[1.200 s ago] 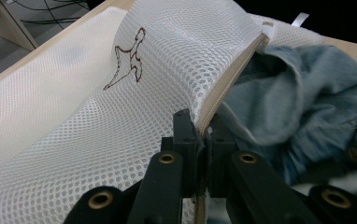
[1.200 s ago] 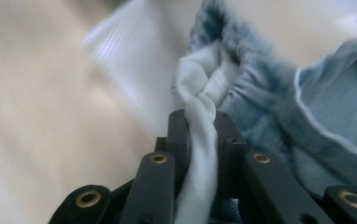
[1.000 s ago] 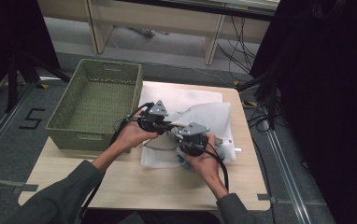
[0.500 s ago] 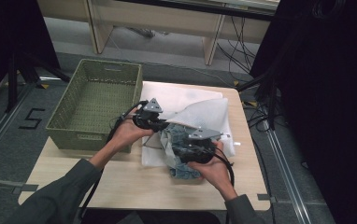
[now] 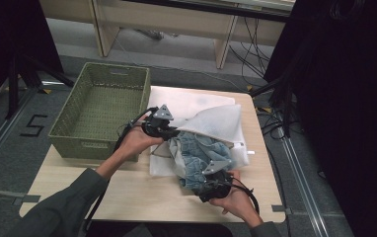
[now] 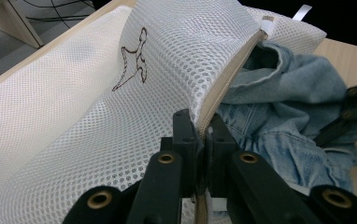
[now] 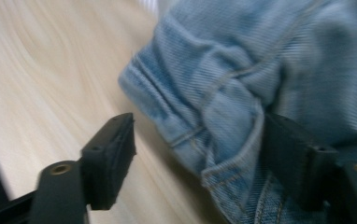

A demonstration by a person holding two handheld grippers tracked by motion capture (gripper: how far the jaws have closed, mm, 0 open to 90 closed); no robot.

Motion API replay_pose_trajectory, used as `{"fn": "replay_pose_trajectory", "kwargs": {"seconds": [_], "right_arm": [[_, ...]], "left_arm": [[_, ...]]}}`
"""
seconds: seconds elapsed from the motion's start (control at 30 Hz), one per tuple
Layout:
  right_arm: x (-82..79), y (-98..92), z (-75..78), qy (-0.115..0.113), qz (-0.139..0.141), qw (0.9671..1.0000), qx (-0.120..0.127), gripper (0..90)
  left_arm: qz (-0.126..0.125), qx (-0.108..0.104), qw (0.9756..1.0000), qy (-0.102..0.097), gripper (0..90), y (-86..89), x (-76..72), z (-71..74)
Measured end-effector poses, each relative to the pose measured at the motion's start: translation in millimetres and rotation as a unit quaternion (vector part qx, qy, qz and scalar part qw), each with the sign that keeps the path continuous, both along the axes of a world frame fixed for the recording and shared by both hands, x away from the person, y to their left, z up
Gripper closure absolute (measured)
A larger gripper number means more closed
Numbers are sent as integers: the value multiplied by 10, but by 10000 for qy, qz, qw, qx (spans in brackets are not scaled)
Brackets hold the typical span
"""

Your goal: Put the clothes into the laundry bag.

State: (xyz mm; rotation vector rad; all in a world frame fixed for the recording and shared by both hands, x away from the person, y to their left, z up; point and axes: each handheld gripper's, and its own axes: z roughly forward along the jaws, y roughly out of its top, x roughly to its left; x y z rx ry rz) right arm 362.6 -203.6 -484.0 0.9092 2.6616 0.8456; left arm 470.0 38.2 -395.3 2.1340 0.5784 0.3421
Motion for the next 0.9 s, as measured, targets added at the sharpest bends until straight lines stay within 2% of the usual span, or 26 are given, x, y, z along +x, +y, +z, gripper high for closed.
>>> {"fn": "replay_pose_trajectory", "kwargs": {"seconds": [0.03,0.07,0.1,0.13,0.17,0.2,0.23,0.3,0.33,0.4,0.43,0.47,0.5,0.53,0.57,0.6,0.67,0.7,0.77,0.8,0.83,0.9], "right_arm": [[20,29,-62,29,106,9998,-192,281],[38,71,-115,-17,177,9989,-435,322],[48,90,-119,-29,68,9994,-331,411],[82,95,-113,-187,103,9990,-381,487],[86,103,-78,-143,159,9985,-499,571],[92,100,-66,-205,240,9981,-527,649],[86,113,-73,-328,165,9985,-401,684],[99,111,-2,-312,105,9990,-307,724],[121,123,26,-399,31,9990,-182,736],[176,153,123,-557,-66,9984,-31,751],[245,168,199,-845,-147,9963,96,754],[313,170,326,-866,-152,9961,92,755],[395,185,426,-1101,-281,9932,237,756],[469,185,552,-1217,-371,9916,215,757],[560,187,632,-1352,-457,9895,250,757],[667,196,674,-1431,-569,9878,249,758],[832,212,585,-1355,-646,9884,224,757],[864,228,506,-1214,-755,9894,247,758],[934,253,238,-805,-806,9933,174,755],[950,249,148,-766,-758,9941,140,753],[950,241,118,-692,-774,9945,148,752],[949,222,127,-739,-934,9920,415,745]], "left_arm": [[47,-76,10000,24,847,-13,-8,-4],[35,-66,10000,14,847,-14,-9,-3],[17,-17,10000,29,847,-11,-12,0],[-20,4,10000,7,847,-12,-14,2],[-45,36,10000,-3,847,-14,-15,4],[-48,28,10000,-5,847,-17,-16,2],[-20,-7,10000,50,847,-25,-20,-4],[-27,-52,10000,65,848,-44,-31,-14],[-97,19,9999,48,849,-41,-31,-5],[-132,7,9999,55,853,-53,-54,7],[-175,16,9998,51,853,-62,-67,18],[-216,41,9998,20,853,-72,-81,30],[-208,67,9998,-16,853,-82,-93,38],[-402,190,9985,-334,853,-82,-50,55],[-279,86,9995,-123,853,-91,-78,41],[-199,44,9998,-7,853,-89,-84,33],[-207,46,9998,25,852,-71,-62,25],[-193,36,9998,54,852,-56,-54,20],[-143,1,9999,66,852,-45,-54,8],[-131,-22,9999,62,851,-43,-51,4],[-162,40,9998,50,850,-28,-44,7],[-158,26,9998,67,848,-25,-42,-5]]}}
